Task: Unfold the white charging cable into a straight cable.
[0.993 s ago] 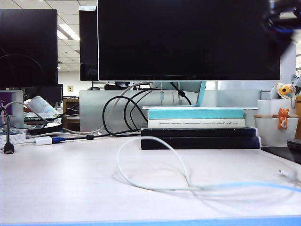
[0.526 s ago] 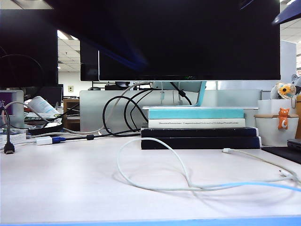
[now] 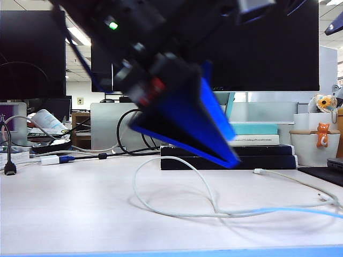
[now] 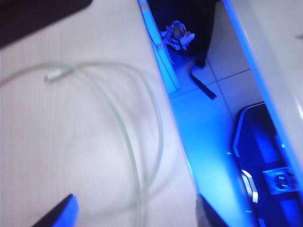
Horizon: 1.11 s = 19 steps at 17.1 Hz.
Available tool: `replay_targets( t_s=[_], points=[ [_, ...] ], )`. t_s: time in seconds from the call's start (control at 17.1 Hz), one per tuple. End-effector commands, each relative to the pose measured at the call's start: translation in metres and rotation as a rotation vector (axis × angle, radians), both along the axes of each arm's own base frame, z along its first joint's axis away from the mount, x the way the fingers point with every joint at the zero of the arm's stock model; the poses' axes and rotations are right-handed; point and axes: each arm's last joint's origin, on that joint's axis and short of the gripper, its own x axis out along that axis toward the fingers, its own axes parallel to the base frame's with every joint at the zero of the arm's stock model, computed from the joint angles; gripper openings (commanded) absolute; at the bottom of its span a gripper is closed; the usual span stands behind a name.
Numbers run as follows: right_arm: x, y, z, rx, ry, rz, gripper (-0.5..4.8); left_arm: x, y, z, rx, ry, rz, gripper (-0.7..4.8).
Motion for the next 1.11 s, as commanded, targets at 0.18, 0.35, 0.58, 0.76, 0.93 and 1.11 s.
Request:
replay_targets(
  t_s=[0.18,0.35,0.58,0.76,0.93,1.11],
  points=[
    [-0.001,0.001,0.001,0.008,-0.002,0.021,4.79,0.008,-0.028,-0.009,-0.018,-0.037,-0.048,3.35],
    [-0.001,0.001,0.001,0.017,0.002,0.036,4.79,0.011,-0.04,-0.012,0.008,-0.009,-0.065,3.35],
    [-0.002,0.001,0.0,0.016,0.008,0.036,4.79,0.009,-0.047,-0.029,0.071,0.028,-0.087,3.34],
    [-0.002,0.002,0.0,0.018,0.008,0.039,4.79,0.008,-0.05,-0.039,0.113,0.025,-0.072,3.33],
    [-0.002,0.001,0.0,0.018,0.008,0.039,4.79,0.009,-0.051,-0.044,0.127,0.026,-0.068,3.3],
    [-0.002,0.001,0.0,0.018,0.008,0.039,3.35,0.011,-0.053,-0.043,0.111,0.017,-0.067,2.46]
  ],
)
